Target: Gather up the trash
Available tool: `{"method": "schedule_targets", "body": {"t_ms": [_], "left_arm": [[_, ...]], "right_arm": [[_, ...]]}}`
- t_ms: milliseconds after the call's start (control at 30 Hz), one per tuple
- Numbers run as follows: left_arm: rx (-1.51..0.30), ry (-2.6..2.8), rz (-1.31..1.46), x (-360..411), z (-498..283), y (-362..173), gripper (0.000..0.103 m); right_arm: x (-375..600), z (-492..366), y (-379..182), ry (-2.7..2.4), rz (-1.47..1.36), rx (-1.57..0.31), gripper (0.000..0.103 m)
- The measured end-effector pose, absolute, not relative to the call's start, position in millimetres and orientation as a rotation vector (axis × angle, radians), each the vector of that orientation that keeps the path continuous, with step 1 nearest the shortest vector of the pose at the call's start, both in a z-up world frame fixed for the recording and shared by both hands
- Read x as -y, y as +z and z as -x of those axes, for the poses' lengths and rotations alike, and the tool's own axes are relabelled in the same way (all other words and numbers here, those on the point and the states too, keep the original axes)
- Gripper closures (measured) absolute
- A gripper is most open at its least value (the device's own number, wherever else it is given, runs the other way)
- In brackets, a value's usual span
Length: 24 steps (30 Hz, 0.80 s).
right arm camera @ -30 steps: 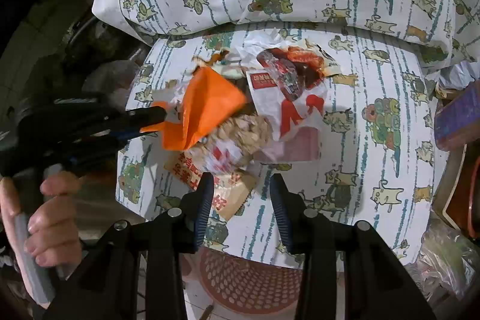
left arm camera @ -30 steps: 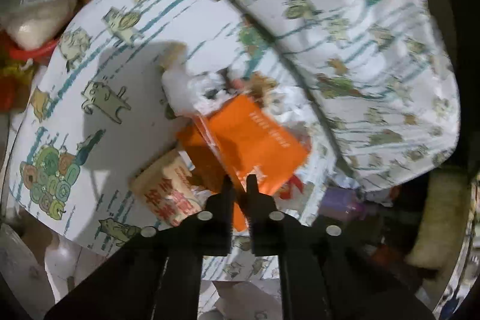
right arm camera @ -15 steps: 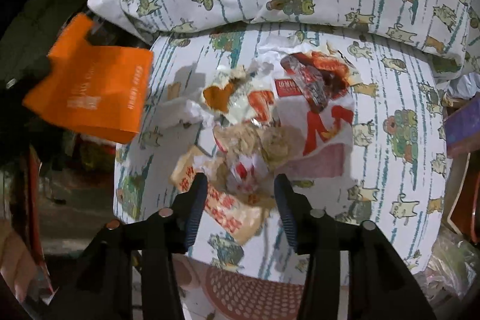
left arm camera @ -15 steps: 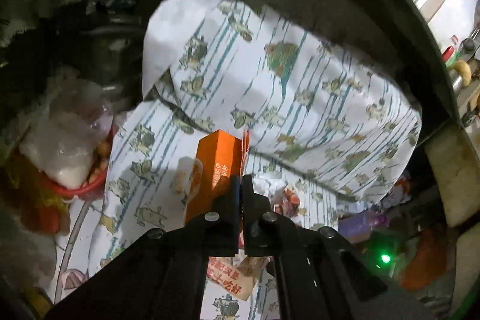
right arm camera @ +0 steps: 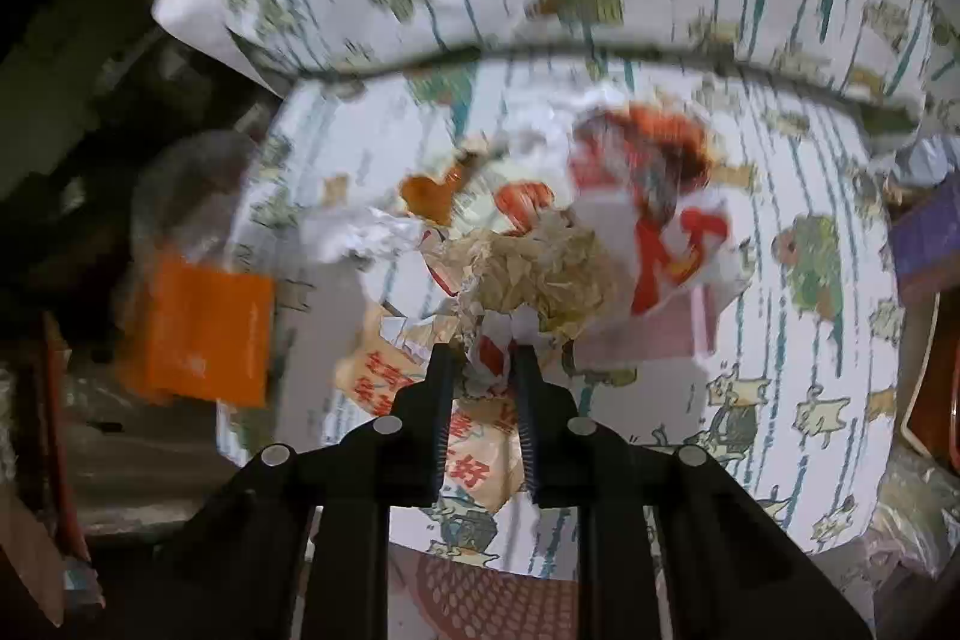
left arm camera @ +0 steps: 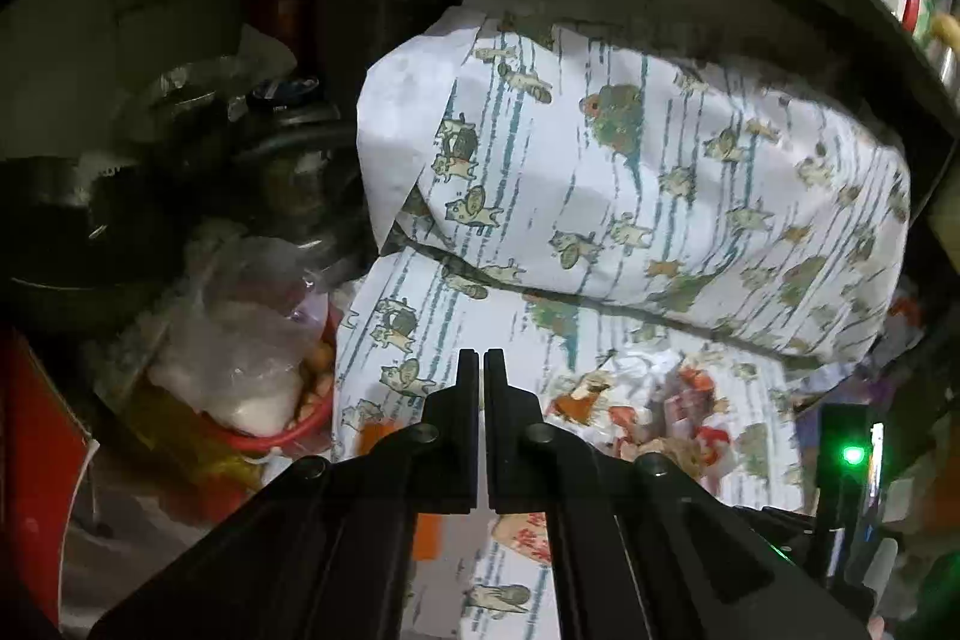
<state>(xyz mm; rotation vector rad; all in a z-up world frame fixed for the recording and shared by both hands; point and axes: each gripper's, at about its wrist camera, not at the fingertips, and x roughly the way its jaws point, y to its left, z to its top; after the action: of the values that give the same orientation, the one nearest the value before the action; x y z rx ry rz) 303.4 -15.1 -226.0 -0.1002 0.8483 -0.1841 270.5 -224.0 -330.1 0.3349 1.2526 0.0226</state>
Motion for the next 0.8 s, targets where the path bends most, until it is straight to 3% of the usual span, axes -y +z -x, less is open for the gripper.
{"method": "schedule_targets", "body": {"t_ms": [200,367,433,467,500,567,733,800], "left_arm": [[-0.828,-0.245,0.118,12,-285,-205,0.101],[-0.876,-0.161,0.082,-6,-292,-218,0.099],[-0.913,-0.122,0.085,-15,-300,-227,0.089],[-0.940,-0.127,0.117,-21,-305,-233,0.071],[-0.965,-0.136,0.150,-26,-308,-238,0.045],[-1.005,-0.143,0.211,-34,-313,-247,0.028],[-1.107,-0.199,0.209,-18,-321,-274,0.026],[-1.142,-0.211,0.180,-5,-325,-287,0.018]], "right_arm": [[240,-249,-287,0.045,-0.328,-1.105,0.088],[254,-234,-275,0.042,-0.357,-1.074,0.089],[257,-230,-273,0.042,-0.352,-1.070,0.089],[257,-228,-271,0.042,-0.350,-1.067,0.089],[259,-227,-270,0.042,-0.349,-1.065,0.089],[262,-225,-268,0.043,-0.349,-1.062,0.089],[266,-226,-266,0.048,-0.345,-1.063,0.089],[267,-227,-268,0.038,-0.333,-1.074,0.089]]}}
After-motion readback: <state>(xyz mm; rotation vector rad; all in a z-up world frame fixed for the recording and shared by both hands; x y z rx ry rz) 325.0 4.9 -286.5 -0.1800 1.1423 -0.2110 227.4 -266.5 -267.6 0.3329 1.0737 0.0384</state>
